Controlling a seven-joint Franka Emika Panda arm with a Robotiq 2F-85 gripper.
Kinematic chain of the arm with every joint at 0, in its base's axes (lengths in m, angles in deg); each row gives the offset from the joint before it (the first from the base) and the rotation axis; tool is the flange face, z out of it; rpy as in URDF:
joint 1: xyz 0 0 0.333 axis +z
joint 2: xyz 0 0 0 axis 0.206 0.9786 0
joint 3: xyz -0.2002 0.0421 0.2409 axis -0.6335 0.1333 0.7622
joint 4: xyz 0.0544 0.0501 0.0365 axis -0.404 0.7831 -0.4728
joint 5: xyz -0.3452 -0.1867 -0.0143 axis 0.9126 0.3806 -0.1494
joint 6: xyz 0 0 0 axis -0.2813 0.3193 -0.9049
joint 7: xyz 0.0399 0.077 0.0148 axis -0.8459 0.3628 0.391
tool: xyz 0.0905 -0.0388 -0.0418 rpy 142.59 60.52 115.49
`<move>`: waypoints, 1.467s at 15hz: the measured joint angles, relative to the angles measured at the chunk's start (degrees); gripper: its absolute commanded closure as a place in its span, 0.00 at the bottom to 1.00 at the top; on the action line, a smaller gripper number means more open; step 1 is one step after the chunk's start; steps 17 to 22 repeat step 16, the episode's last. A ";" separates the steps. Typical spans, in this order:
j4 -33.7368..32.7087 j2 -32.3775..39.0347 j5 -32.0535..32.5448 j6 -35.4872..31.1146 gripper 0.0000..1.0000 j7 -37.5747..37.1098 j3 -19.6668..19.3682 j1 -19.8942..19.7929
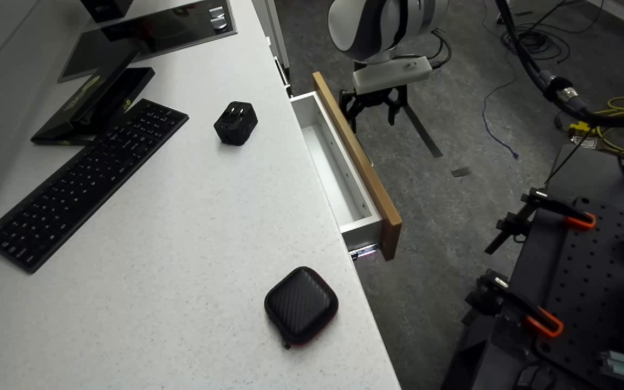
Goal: Close the drawer
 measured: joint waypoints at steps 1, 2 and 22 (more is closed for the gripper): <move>-1.03 1.15 -0.05 -0.25 0.00 -0.19 -0.06 0.08; -2.37 2.64 -0.53 -0.40 0.00 -0.25 0.02 0.09; -17.13 16.06 -4.68 -1.77 0.00 1.79 6.15 2.25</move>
